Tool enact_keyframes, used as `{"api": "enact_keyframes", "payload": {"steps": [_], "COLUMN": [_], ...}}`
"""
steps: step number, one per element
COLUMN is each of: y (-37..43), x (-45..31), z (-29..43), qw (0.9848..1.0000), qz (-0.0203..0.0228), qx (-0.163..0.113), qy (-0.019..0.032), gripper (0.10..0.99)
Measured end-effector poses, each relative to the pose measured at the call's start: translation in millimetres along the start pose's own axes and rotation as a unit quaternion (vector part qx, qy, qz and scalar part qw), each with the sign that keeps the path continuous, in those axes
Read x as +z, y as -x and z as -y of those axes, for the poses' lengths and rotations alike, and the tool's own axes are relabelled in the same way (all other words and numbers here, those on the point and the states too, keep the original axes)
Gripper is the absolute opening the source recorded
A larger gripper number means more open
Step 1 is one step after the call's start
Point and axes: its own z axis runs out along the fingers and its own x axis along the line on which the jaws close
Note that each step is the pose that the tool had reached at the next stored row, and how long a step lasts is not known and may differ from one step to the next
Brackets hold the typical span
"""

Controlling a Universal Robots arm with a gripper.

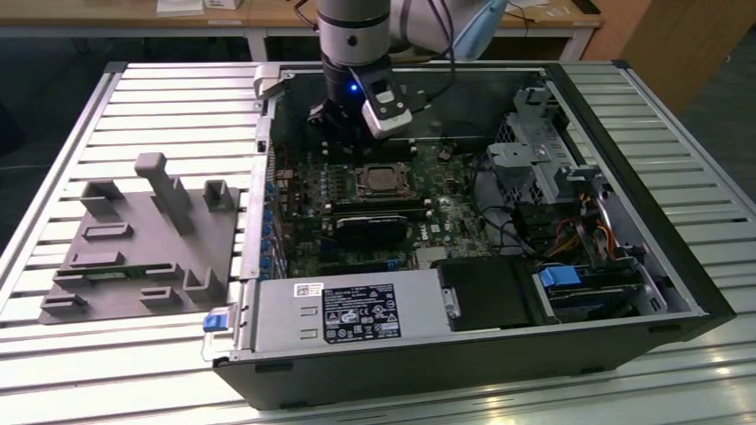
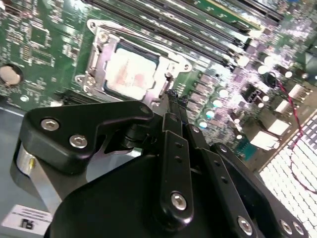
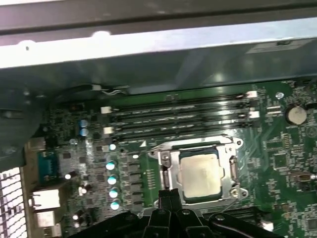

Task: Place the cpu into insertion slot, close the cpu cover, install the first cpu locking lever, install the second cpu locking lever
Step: 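Install the first cpu locking lever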

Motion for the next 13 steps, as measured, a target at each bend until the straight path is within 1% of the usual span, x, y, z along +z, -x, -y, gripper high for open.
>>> {"api": "enact_keyframes", "payload": {"steps": [2, 4, 6, 10, 13], "y": [-4.2, -8.2, -11.8, -18.0, -22.4], "x": [-0.2, -0.4, -0.5, -0.8, -0.9], "z": [0.6, 1.1, 1.6, 2.4, 3.0], "qw": [1.0000, 1.0000, 0.9999, 0.9997, 0.9994], "qz": [0.0000, -0.0001, -0.0006, -0.0019, -0.0027], "qx": [0.000, 0.000, 0.000, 0.001, 0.001], "qy": [0.0009, 0.0043, 0.0102, 0.0242, 0.0332], "gripper": [0.102, 0.102, 0.102, 0.102, 0.102]}}
